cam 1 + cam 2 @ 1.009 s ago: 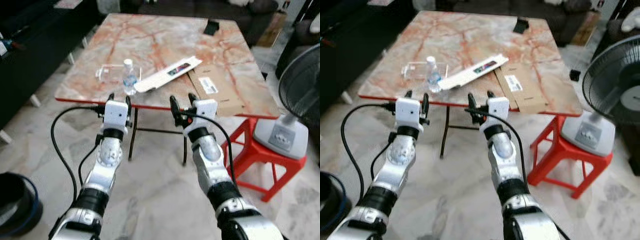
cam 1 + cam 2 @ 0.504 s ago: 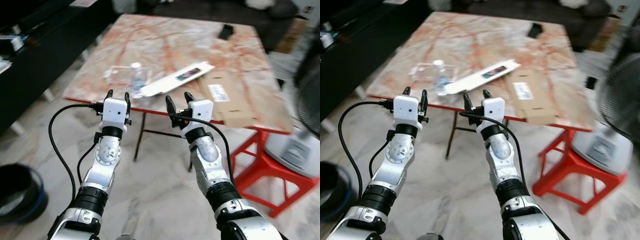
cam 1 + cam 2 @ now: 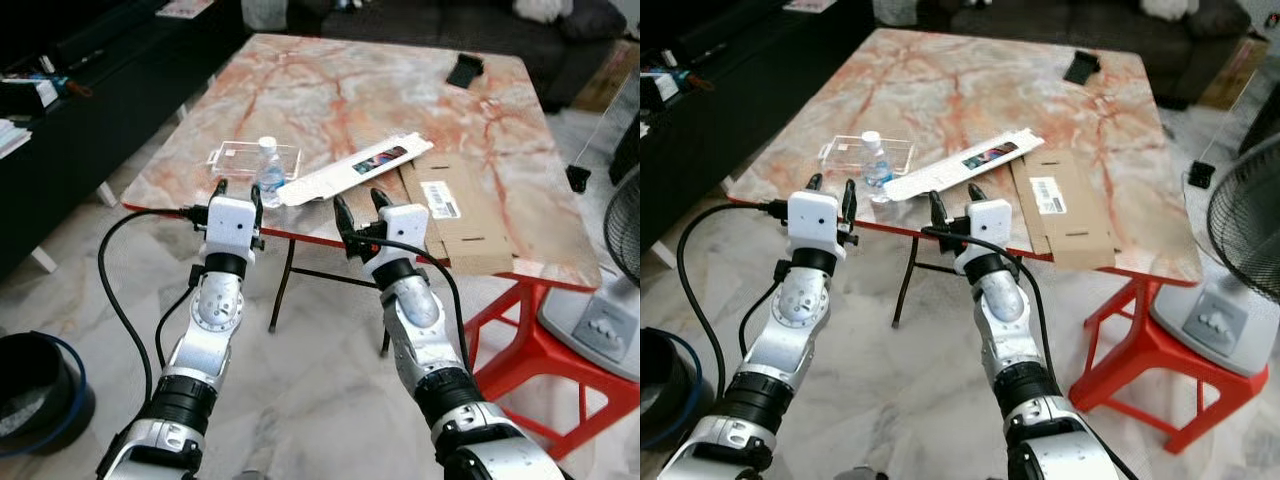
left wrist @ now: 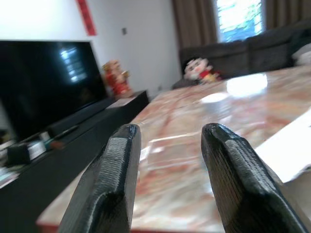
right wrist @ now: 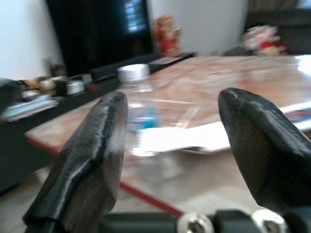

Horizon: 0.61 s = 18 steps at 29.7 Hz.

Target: Picking trash to rubbish bin

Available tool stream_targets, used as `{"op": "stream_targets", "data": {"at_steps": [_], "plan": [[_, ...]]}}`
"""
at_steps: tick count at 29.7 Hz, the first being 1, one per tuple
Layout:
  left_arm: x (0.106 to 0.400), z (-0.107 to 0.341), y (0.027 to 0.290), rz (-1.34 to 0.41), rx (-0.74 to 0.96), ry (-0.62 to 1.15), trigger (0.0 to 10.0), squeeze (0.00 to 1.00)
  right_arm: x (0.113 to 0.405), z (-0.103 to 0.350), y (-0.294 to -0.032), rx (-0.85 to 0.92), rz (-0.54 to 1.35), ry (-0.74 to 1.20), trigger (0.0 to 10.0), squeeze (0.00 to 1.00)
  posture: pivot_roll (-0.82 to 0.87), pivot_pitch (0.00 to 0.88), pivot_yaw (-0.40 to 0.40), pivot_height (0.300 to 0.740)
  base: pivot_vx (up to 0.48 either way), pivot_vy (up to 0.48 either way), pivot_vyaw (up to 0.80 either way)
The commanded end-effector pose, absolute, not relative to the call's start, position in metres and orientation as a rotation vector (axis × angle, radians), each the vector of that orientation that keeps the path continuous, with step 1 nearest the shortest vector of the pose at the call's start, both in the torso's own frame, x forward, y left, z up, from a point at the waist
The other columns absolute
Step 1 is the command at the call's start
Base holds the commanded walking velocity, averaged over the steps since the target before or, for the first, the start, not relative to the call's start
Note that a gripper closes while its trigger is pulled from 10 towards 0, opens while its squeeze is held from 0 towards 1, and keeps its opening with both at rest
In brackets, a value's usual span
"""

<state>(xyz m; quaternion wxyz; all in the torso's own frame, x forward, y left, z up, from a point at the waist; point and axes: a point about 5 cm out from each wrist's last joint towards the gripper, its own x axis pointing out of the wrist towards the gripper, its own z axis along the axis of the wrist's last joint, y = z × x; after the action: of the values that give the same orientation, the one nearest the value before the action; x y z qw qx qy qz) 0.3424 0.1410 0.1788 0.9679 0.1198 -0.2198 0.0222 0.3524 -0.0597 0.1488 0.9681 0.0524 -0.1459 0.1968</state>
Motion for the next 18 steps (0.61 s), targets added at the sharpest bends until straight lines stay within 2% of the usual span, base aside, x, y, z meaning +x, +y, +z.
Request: {"op": "stream_targets", "data": {"at_steps": [1, 5, 12, 18], "plan": [[0.3415, 0.1804, 0.1408, 0.047, 0.237, -0.445, 10.0, 0.00, 0.3536, 0.1530, -0.0582, 0.114, 0.404, -0.303, 10.0, 0.00, 0.13, 0.145, -0.020, 0.740, 0.296, 0.000, 0.00], [0.3411, 0.1808, 0.1408, 0.047, 0.237, -0.444, 10.0, 0.00, 0.3530, 0.1540, -0.0579, 0.092, 0.412, -0.313, 10.0, 0.00, 0.12, 0.141, -0.017, 0.740, 0.301, 0.000, 0.22], [0.3416, 0.1847, 0.1397, 0.044, 0.236, -0.456, 10.0, 0.00, 0.3516, 0.1524, -0.0557, 0.086, 0.421, -0.311, 10.0, 0.00, 0.12, 0.129, -0.016, 0.740, 0.300, 0.000, 0.80], [0.3421, 0.1865, 0.1377, 0.032, 0.238, -0.462, 10.0, 0.00, 0.3531, 0.1533, -0.0575, 0.112, 0.407, -0.307, 10.0, 0.00, 0.12, 0.120, -0.011, 0.740, 0.302, 0.000, 0.00]]}}
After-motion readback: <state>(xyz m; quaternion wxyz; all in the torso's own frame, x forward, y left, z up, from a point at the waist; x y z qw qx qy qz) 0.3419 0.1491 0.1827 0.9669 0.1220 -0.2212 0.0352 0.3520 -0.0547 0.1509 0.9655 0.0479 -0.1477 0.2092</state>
